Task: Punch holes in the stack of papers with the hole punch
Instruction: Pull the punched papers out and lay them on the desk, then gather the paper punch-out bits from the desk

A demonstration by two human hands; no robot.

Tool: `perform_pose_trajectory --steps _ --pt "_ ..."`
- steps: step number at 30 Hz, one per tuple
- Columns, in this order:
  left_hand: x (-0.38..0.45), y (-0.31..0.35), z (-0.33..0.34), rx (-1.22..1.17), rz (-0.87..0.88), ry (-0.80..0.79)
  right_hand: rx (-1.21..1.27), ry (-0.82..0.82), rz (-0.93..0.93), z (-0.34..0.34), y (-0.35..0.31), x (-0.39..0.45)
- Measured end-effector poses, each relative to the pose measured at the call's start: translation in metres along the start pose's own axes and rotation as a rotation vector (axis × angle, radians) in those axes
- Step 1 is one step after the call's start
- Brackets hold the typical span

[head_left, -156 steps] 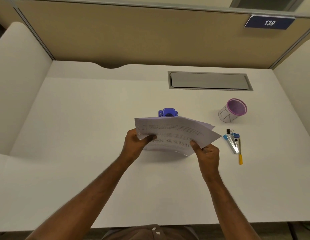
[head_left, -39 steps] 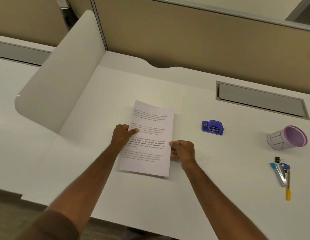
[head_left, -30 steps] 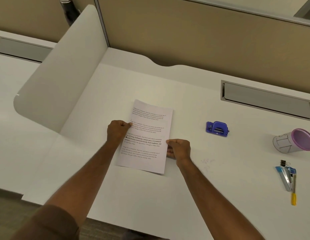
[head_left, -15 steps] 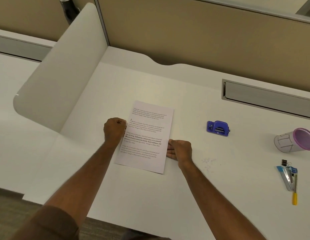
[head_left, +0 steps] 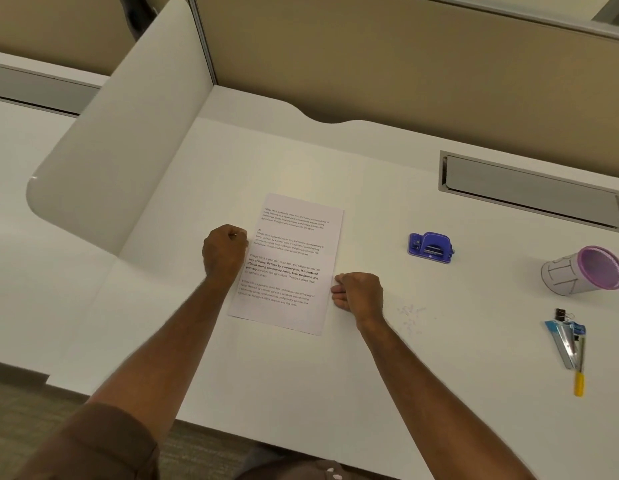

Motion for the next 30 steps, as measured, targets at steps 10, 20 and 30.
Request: perform_pose_trajectory --steps 10,20,30 --pt "-0.078 0.097 0.060 0.016 0.587 -0.001 -0.035 0.123 -0.227 -0.085 -0.025 -0.016" --pt "-0.166 0.136 0.205 0.499 0.923 -0.260 -0.059 0.364 -0.282 -0.233 -0.004 -0.031" --pt "-0.168 0.121 0.242 0.748 0.991 -0.166 -0.661 0.164 -0.646 -0.211 -0.032 0.003"
Point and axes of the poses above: each hand's wrist, its own x-axis towards the middle knuckle, its own z-axis out of the palm, y = z × x, the point moved 8 cm from there along x, towards the middle knuckle, and after that the axes turned 10 degrees about x, right-handed, at the moved point
